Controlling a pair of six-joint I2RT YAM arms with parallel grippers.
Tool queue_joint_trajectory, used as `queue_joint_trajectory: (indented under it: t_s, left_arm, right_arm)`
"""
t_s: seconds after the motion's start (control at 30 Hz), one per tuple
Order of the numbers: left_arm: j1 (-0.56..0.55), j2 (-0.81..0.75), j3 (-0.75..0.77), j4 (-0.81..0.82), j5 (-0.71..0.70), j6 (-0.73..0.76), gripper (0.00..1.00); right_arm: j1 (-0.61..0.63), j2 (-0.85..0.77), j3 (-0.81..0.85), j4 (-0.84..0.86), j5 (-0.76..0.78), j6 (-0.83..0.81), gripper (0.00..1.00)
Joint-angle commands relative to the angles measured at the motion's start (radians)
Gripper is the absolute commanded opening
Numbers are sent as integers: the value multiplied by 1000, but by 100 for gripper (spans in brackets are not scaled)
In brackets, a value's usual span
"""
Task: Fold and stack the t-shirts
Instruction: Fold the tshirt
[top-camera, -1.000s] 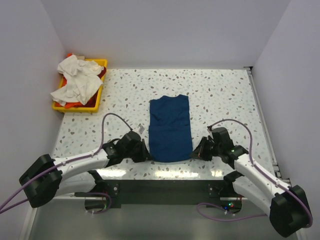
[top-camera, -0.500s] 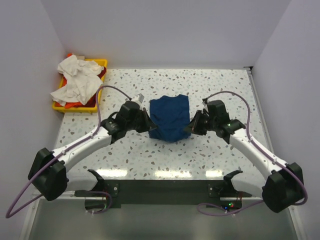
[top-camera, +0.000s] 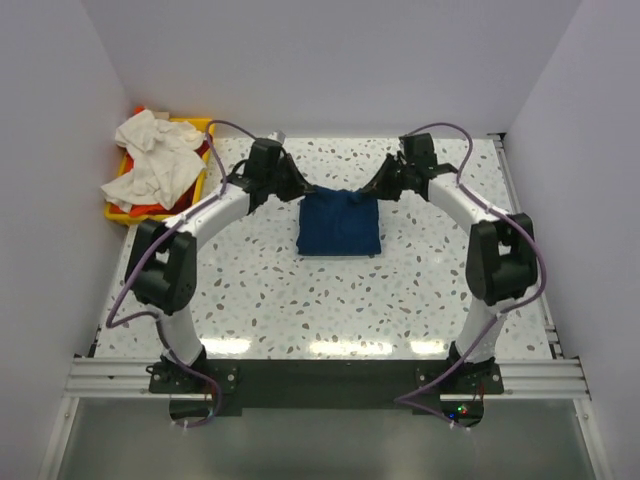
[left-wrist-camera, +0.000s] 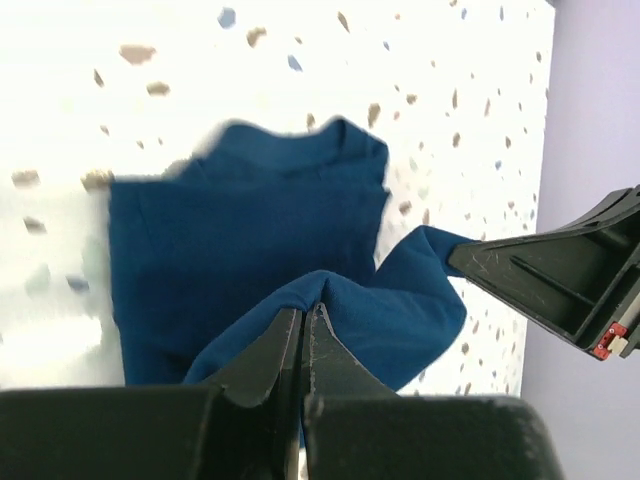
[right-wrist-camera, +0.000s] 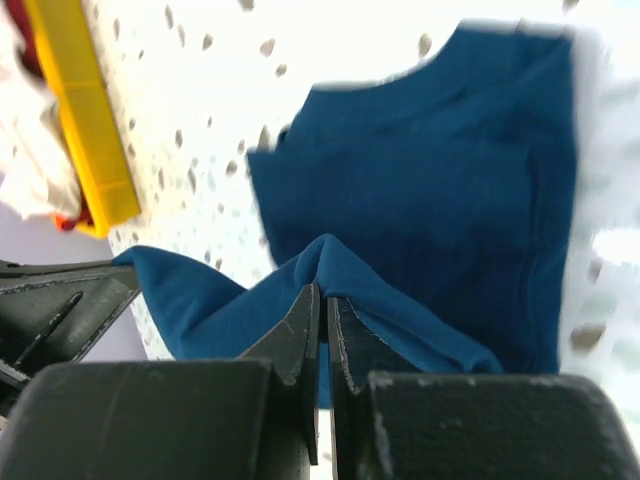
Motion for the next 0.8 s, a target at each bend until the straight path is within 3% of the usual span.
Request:
queue_joint_trajectory:
  t_s: [0.0, 0.17, 0.3, 0.37, 0.47, 0.5, 0.6, 0.67, 0.77]
  left_arm:
    - [56, 114, 132, 67, 59, 37, 0]
    - [121, 332, 307, 136, 128, 37, 0]
    - [147, 487, 461, 132, 177, 54, 0]
    - [159, 524, 539, 113, 199, 63, 0]
    - [176, 571, 594, 105, 257, 61, 19]
    - [181, 570, 594, 107, 265, 70, 34]
    - [195, 518, 558, 115, 245, 109, 51]
    - [198, 481, 504, 122, 225, 121, 56]
    - [195, 420, 435, 131, 197, 127, 55]
  right_arm:
    - [-36, 134, 150, 38, -50, -26, 0]
    - [-78, 356, 333, 75, -93, -7, 1]
    - [-96, 453, 452, 76, -112, -3, 1]
    - [-105, 476, 502, 69, -118, 1, 7]
    - [-121, 495, 529, 73, -122, 15, 23]
    - [-128, 495, 529, 78, -126, 27, 28]
    - [-150, 481, 523, 87, -130, 27, 44]
    - [-155, 447, 506, 75, -109, 9, 53]
    - [-142, 392, 458, 72, -66, -26, 52]
